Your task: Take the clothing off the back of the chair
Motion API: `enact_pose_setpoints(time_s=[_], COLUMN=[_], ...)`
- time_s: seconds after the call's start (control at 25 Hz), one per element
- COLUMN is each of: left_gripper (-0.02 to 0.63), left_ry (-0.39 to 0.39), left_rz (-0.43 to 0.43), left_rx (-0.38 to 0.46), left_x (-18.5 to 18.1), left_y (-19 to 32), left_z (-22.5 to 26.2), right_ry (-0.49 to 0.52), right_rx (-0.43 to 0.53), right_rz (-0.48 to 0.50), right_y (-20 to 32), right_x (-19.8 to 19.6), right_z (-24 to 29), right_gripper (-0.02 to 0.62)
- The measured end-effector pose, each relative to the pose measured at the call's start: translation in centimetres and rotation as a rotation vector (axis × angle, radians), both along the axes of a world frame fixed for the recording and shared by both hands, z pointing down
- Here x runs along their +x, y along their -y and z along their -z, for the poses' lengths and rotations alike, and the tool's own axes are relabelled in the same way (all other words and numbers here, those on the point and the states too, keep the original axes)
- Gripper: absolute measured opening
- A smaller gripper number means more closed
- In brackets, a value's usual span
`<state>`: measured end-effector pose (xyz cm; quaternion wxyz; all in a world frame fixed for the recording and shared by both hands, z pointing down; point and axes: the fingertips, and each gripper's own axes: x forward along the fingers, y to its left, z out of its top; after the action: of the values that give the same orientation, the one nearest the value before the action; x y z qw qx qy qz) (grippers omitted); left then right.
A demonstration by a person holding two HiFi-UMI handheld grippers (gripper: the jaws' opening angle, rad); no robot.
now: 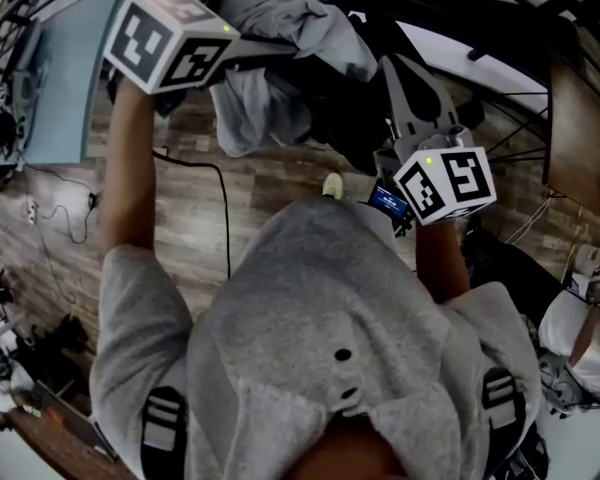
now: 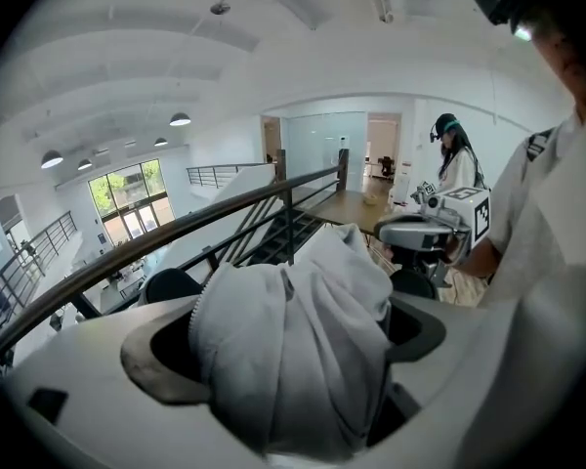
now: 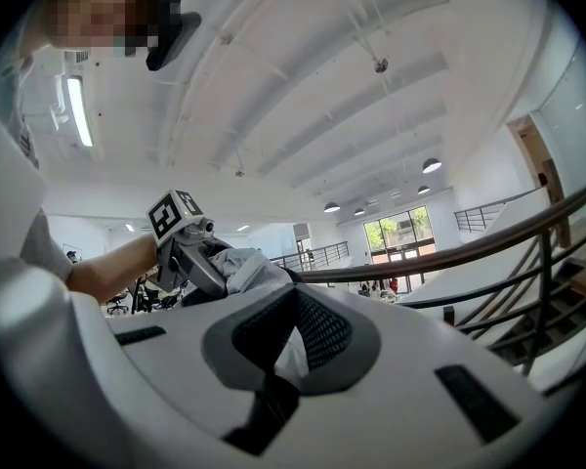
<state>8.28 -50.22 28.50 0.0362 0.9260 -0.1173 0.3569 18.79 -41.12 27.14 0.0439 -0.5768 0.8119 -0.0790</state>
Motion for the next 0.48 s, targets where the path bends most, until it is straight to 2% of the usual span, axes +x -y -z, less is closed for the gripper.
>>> enact_pose_setpoints(time_s=[0.08,0.24,0.36,0.48], left_gripper=[0.514,0.426,0.394,0.334], left_ry=[0.008,0.034,0.074,0.079], left_rz=[0.006,0.031,0.036,0.06], left_rx=[-0.009,-0.01,-0.034,-0.037], left_x=[-0.2,-1.0,-0.3,0.1], left_y=[-0.5,-1.5,-0.9,-1.2], left_z=[-0.3,-0.3,-0.7,-0.9], right_ry=[0.001,-0.001,0.002,0.002], right_rx=[-0.002,0.004,-0.006,-0.005], right_rz=[-0.005,-0.016,-0.027,-0.018], right_y=[-0.3,-0.8,0.3,0.5], right_x=[0.2,0.6,1.3,1.2], right_z=[-0.2,-0.1,-0.5,-0.4], right_gripper=[0.011,0.009,0.011,0.009])
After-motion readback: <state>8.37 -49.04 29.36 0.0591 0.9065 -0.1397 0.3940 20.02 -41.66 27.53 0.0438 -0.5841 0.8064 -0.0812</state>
